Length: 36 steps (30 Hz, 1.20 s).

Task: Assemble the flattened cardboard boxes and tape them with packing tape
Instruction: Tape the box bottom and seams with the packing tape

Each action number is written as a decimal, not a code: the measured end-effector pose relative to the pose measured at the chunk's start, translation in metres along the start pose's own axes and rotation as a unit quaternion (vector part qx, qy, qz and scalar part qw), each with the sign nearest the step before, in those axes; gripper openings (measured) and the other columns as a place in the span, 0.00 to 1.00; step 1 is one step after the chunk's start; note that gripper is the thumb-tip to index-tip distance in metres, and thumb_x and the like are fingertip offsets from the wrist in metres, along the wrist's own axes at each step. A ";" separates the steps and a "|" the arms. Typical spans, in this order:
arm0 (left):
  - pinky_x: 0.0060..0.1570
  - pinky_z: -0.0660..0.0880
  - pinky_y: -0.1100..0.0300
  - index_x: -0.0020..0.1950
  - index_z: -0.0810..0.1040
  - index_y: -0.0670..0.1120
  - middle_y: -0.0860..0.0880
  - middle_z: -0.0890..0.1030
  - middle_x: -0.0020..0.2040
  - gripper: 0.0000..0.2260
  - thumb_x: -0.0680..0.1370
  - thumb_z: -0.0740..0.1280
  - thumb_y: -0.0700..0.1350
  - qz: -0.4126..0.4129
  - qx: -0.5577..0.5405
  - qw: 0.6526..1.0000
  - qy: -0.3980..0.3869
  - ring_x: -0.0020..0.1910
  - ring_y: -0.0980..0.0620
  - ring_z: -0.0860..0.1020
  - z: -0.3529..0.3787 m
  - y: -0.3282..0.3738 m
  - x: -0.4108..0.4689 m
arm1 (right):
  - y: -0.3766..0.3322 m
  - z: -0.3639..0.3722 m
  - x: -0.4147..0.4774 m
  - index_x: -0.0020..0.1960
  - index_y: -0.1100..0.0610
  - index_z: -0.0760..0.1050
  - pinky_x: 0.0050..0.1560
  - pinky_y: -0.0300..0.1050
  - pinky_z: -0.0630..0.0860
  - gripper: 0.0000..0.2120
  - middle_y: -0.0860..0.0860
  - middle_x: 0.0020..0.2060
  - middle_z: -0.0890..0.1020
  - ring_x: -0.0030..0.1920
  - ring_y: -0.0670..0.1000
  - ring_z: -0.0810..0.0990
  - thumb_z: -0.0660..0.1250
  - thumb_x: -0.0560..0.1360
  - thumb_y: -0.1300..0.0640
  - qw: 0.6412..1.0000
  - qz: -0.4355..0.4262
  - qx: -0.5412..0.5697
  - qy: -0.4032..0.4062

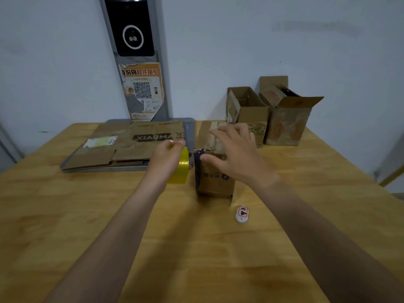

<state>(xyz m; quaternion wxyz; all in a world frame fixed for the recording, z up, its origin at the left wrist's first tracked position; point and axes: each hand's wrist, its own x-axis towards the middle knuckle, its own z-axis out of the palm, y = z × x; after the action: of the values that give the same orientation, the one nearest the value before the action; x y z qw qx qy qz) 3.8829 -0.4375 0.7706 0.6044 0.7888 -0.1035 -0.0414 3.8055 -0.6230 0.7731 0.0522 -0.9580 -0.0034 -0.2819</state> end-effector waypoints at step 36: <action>0.51 0.81 0.52 0.74 0.63 0.67 0.50 0.84 0.40 0.30 0.82 0.68 0.38 0.127 -0.156 0.974 -0.109 0.45 0.53 0.83 0.013 0.027 -0.101 | -0.044 -0.060 -0.131 0.46 0.56 0.76 0.31 0.48 0.76 0.19 0.52 0.34 0.79 0.35 0.51 0.82 0.66 0.77 0.38 0.927 0.037 0.371 -0.021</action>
<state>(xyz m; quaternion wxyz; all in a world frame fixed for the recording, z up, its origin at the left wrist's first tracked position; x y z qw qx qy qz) 3.7787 -0.4352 0.7870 0.7057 0.6558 -0.2599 -0.0658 3.6613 -0.5825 0.7570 0.4147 -0.8753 -0.0732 -0.2378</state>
